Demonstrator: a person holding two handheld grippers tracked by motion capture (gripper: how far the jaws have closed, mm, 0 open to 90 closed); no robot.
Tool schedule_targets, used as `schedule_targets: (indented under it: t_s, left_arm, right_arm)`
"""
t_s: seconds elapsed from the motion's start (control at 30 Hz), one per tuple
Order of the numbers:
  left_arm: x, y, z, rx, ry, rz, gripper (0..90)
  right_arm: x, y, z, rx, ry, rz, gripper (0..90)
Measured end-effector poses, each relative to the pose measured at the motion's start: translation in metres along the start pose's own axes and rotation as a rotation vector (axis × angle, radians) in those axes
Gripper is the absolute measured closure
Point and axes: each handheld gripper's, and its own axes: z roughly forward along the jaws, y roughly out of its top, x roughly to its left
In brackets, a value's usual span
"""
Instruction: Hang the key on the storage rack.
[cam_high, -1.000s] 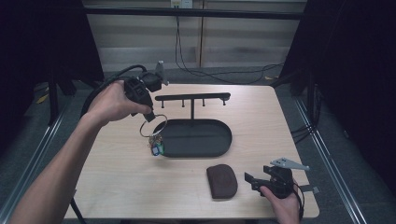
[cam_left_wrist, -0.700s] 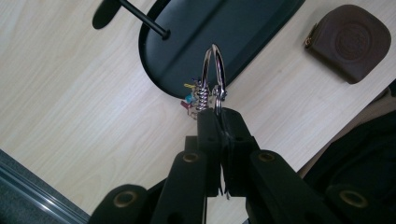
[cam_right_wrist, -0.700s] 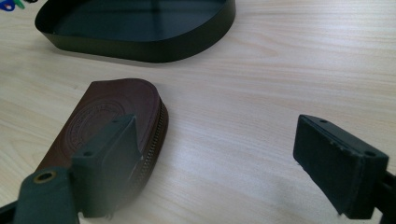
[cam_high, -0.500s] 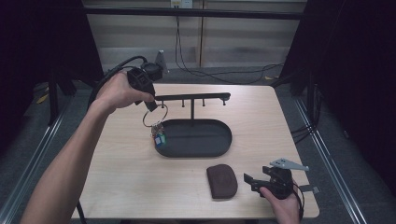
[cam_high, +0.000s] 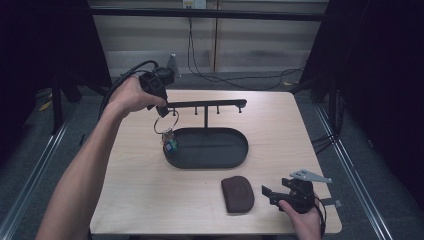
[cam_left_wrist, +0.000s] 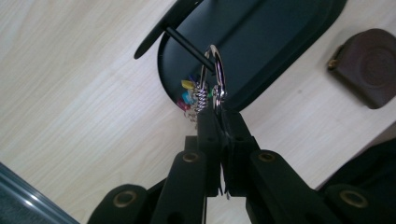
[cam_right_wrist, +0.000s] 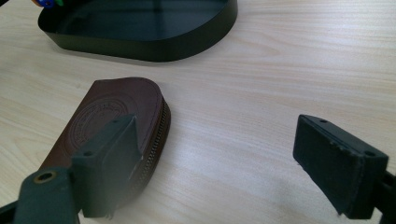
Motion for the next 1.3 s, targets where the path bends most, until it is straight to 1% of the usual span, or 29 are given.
schedule_targets:
  t_s: [0.03, 0.13, 0.23, 0.27, 0.3, 0.33, 0.4, 0.43, 0.47, 0.53, 0.57, 0.63, 0.7, 0.73, 0.77, 0.8, 0.83, 0.87, 0.9, 0.93, 0.97, 1.0, 1.03, 1.07, 1.1, 1.17, 1.2, 1.3]
  left_arm:
    - [0.001, 0.0, 0.002, 0.004, 0.007, 0.001, 87.9]
    - [0.001, 0.001, 0.003, -0.001, 0.008, 0.003, 87.9]
    - [-0.001, 0.003, 0.006, -0.002, 0.036, 0.003, 87.9]
    - [-0.001, 0.004, 0.007, -0.001, 0.035, 0.004, 87.8]
    - [-0.002, 0.005, 0.009, -0.002, 0.047, 0.008, 87.5]
    - [-0.002, 0.006, 0.01, -0.002, 0.077, 0.016, 86.4]
    - [-0.001, 0.006, 0.013, -0.004, 0.06, 0.013, 86.0]
    - [0.0, 0.006, 0.014, -0.005, 0.061, 0.01, 85.8]
    - [0.0, 0.006, 0.015, -0.01, 0.064, 0.004, 85.5]
    - [0.001, 0.006, 0.015, -0.016, 0.066, 0.004, 84.9]
    - [0.001, 0.005, 0.015, -0.008, 0.072, 0.004, 84.6]
    - [0.002, 0.003, 0.014, -0.015, 0.091, -0.008, 82.8]
    - [0.003, 0.0, 0.013, -0.021, 0.072, -0.014, 82.0]
    - [0.004, -0.001, 0.013, -0.025, 0.078, -0.013, 81.9]
    - [0.005, -0.003, 0.013, -0.032, 0.081, -0.022, 81.5]
    - [0.005, -0.004, 0.014, -0.03, 0.073, -0.017, 81.3]
    - [0.005, -0.006, 0.014, -0.041, 0.058, -0.019, 80.6]
    - [0.006, -0.007, 0.015, -0.043, 0.052, -0.018, 79.5]
    - [0.006, -0.008, 0.015, -0.042, 0.048, -0.029, 77.1]
    - [0.006, -0.008, 0.015, -0.042, 0.048, -0.029, 74.8]
    - [0.008, -0.012, 0.016, -0.045, 0.028, -0.038, 73.5]
    - [0.009, -0.013, 0.016, -0.048, 0.016, -0.033, 71.4]
    - [0.009, -0.015, 0.015, -0.053, 0.018, -0.03, 71.2]
    - [0.007, -0.017, 0.015, -0.058, 0.015, -0.039, 71.1]
    - [0.007, -0.018, 0.013, -0.068, 0.013, -0.035, 70.3]
    - [0.006, -0.023, 0.01, -0.102, -0.018, -0.049, 66.5]
    - [0.006, -0.025, 0.008, -0.122, -0.033, -0.048, 64.8]
    - [0.004, -0.033, 0.007, -0.172, -0.07, -0.03, 58.0]
  right_arm:
    - [0.0, 0.0, 0.0, 0.001, 0.001, 0.001, 14.5]
    - [0.0, 0.0, 0.001, 0.003, 0.003, 0.002, 14.5]
    - [0.0, 0.0, 0.001, 0.006, 0.003, 0.0, 14.5]
    - [0.0, 0.0, 0.001, 0.005, 0.005, -0.002, 14.5]
    - [0.0, 0.0, 0.001, 0.006, 0.005, -0.003, 14.5]
    - [0.0, 0.0, 0.001, 0.007, 0.005, -0.002, 14.5]
    - [0.0, 0.0, 0.0, 0.006, 0.003, 0.002, 14.5]
    - [0.0, -0.001, 0.0, 0.005, 0.004, 0.004, 14.5]
    - [-0.001, -0.001, 0.0, 0.004, 0.003, 0.005, 14.5]
    - [-0.001, -0.001, 0.0, 0.006, 0.004, 0.005, 14.5]
    - [0.0, 0.0, 0.001, 0.006, 0.003, 0.005, 14.5]
    - [0.0, 0.0, 0.001, 0.006, 0.005, 0.003, 14.5]
    - [0.0, 0.0, 0.001, 0.006, 0.005, 0.002, 14.5]
    - [0.0, 0.0, 0.0, 0.005, 0.003, 0.001, 14.5]
    - [0.0, 0.0, 0.0, 0.004, 0.002, 0.001, 14.5]
    - [0.0, -0.001, 0.0, 0.003, 0.003, 0.002, 14.5]
    - [0.0, -0.001, -0.001, 0.003, 0.002, 0.003, 14.5]
    - [0.0, -0.001, -0.001, 0.003, 0.002, 0.002, 14.5]
    - [0.0, -0.001, 0.0, 0.004, 0.002, 0.002, 14.5]
    - [0.0, -0.001, 0.0, 0.006, 0.002, 0.002, 14.5]
    - [0.0, 0.0, 0.0, 0.008, 0.003, 0.001, 14.5]
    - [0.0, 0.0, 0.001, 0.006, 0.002, 0.002, 14.5]
    - [0.0, 0.0, 0.001, 0.006, 0.001, 0.005, 14.5]
    - [-0.001, 0.0, 0.001, 0.005, 0.0, 0.007, 14.5]
    - [-0.001, 0.0, 0.001, 0.007, 0.0, 0.008, 14.5]
    - [-0.001, 0.0, 0.001, 0.009, -0.001, 0.011, 14.5]
    - [-0.001, 0.0, 0.002, 0.008, -0.001, 0.009, 14.5]
    - [-0.001, 0.001, 0.003, 0.009, 0.0, 0.011, 14.5]
